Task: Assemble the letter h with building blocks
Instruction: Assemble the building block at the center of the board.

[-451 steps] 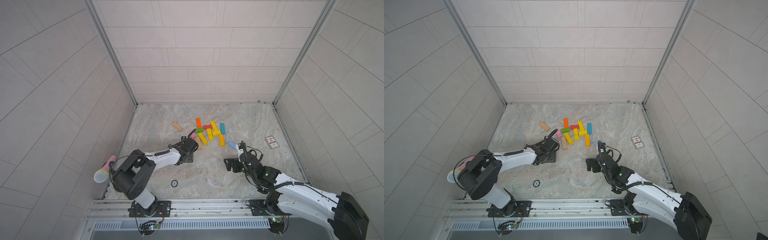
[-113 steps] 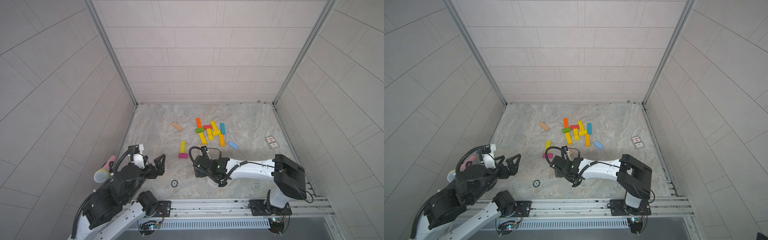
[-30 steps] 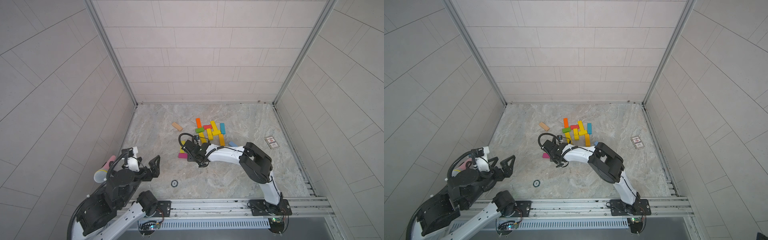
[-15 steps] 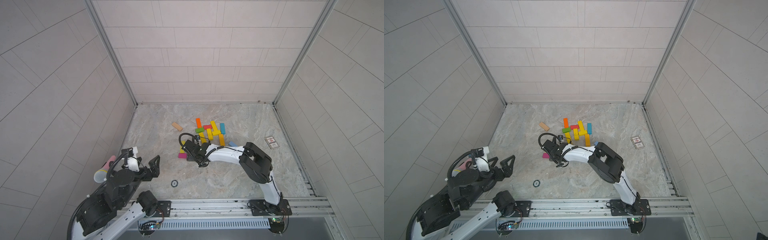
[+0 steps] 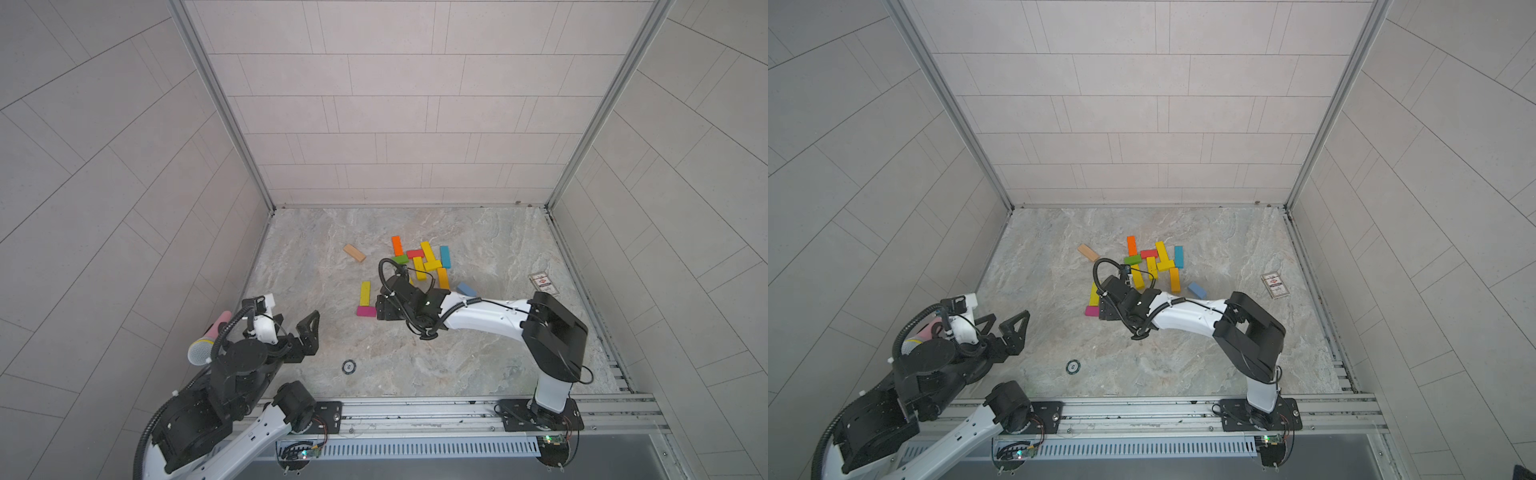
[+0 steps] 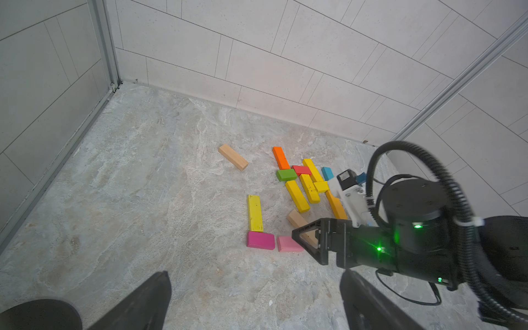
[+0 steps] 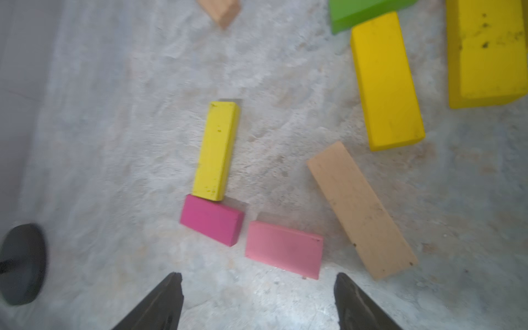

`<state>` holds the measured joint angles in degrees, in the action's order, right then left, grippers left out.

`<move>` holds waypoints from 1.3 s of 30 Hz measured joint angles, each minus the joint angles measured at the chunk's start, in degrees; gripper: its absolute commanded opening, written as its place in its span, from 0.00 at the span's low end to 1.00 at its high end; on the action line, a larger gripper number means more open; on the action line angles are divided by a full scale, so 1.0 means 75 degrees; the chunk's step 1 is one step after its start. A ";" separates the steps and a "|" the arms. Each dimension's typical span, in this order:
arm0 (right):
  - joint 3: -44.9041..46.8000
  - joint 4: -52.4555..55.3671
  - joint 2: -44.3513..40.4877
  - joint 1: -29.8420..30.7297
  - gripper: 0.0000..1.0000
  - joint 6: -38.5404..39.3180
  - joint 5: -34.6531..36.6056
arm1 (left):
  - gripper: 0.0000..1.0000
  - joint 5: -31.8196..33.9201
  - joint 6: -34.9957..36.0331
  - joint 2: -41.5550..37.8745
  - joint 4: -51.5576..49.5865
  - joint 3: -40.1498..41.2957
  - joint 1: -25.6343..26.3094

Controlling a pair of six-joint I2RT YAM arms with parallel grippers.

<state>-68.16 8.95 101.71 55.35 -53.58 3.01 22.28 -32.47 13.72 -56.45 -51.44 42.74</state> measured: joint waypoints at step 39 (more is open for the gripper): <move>0.0769 -0.1244 0.0752 -0.0708 0.83 -0.0251 -0.1918 | 1.00 -0.0050 0.0026 -0.0140 0.0000 0.0082 0.0000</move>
<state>-62.39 -0.38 107.35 50.04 -55.46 -11.38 21.91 -32.27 12.67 -56.45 -50.83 42.74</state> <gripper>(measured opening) 0.834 0.998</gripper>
